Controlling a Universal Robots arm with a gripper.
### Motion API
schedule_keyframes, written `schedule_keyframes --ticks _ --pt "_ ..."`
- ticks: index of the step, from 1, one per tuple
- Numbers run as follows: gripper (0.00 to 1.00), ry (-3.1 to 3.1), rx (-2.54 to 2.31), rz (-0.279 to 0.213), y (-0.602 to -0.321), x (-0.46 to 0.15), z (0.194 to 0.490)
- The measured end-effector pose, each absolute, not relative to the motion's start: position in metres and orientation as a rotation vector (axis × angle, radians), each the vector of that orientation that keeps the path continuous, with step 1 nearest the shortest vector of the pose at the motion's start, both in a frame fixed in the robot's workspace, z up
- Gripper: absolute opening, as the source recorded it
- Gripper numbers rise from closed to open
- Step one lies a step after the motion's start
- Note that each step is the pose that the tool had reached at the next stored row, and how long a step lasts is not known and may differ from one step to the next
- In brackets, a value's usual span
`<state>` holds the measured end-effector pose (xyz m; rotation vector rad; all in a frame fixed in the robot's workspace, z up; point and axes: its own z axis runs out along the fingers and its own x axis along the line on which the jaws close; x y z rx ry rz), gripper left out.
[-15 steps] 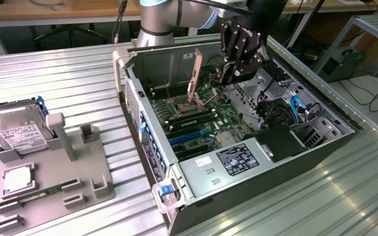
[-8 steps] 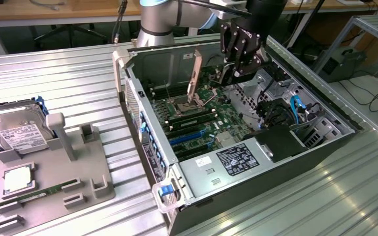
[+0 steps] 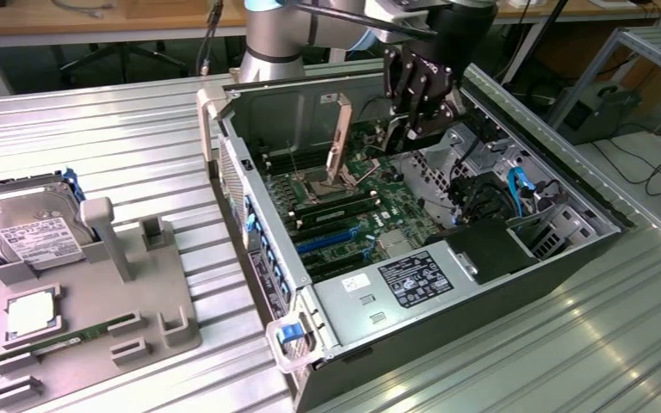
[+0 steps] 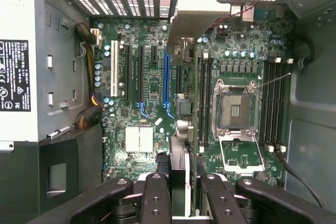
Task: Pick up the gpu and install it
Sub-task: 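Insert the gpu into the slot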
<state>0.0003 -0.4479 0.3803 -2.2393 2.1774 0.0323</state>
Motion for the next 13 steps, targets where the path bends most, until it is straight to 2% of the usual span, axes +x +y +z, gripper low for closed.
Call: schedule_keyframes --ticks 13 --pt "0.27 2.177 -2.239 0.034 -0.448 0.0 0.363"
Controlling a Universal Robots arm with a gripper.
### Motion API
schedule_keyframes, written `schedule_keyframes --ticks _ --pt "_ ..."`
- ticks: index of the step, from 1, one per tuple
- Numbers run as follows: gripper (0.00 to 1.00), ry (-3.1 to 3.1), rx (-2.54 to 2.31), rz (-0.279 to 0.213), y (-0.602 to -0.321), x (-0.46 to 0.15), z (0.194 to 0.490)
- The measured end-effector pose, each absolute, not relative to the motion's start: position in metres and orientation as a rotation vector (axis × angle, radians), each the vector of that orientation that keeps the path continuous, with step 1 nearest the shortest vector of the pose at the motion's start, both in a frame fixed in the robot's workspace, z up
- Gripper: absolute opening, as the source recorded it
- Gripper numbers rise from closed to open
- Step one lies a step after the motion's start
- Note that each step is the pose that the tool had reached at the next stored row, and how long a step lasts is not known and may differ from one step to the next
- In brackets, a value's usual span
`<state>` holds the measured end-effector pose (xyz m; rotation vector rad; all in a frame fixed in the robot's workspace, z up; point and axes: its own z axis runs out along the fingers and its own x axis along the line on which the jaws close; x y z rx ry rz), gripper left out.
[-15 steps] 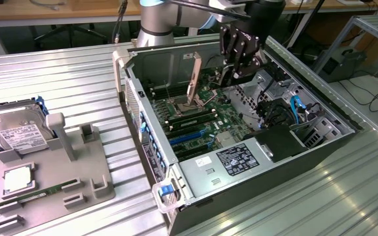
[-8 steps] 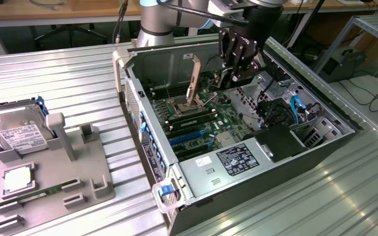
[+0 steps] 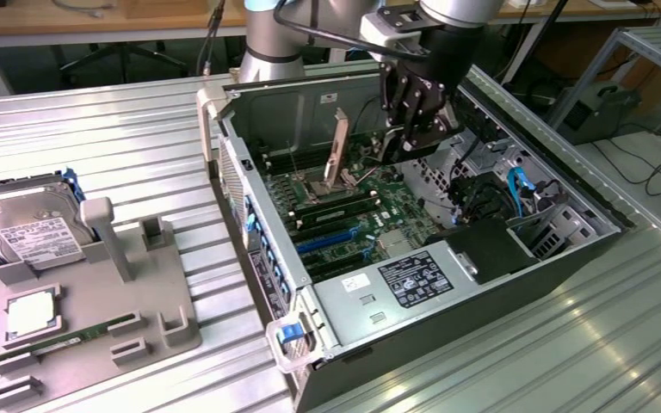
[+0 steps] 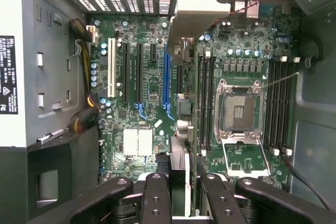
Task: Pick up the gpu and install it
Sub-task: 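Insert the gpu into the slot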
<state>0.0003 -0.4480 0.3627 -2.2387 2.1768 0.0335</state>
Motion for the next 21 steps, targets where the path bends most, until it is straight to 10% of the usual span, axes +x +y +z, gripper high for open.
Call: schedule_keyframes --ticks 21 --pt "0.27 2.175 -2.237 0.035 -0.449 0.0 0.349"
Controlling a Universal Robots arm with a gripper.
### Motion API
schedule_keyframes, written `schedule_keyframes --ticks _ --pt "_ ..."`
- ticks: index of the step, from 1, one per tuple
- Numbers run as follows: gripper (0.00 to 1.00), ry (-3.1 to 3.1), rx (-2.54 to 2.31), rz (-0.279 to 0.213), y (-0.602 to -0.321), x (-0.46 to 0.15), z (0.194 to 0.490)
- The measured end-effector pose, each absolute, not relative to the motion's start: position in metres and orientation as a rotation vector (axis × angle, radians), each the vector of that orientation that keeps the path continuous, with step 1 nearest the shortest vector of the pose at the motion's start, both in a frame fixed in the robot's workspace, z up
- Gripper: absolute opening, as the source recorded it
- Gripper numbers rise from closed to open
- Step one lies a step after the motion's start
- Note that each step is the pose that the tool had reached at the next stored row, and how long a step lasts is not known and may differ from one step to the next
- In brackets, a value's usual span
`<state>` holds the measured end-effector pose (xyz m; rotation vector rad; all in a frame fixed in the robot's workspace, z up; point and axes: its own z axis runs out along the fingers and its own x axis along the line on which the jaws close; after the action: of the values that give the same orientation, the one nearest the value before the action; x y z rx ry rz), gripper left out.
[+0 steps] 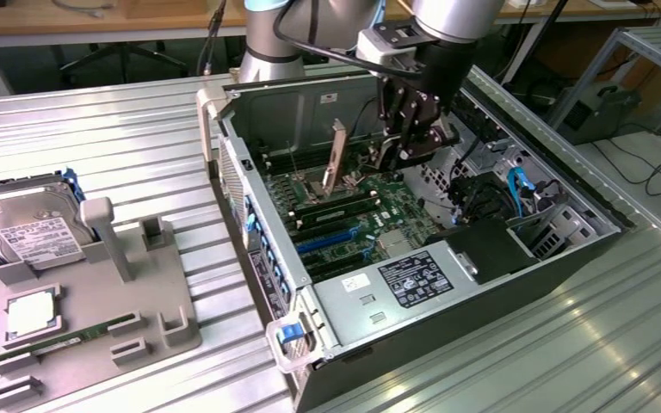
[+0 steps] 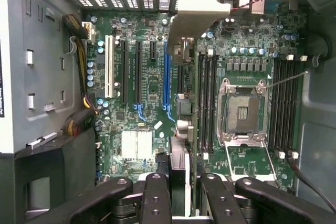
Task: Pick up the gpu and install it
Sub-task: 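Insert the gpu into the slot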
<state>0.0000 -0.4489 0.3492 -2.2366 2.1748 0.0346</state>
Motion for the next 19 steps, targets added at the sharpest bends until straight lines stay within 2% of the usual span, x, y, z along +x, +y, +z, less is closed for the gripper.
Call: schedule_keyframes --ticks 19 --pt "0.27 2.174 -2.236 0.035 -0.4498 -0.0001 0.3434"
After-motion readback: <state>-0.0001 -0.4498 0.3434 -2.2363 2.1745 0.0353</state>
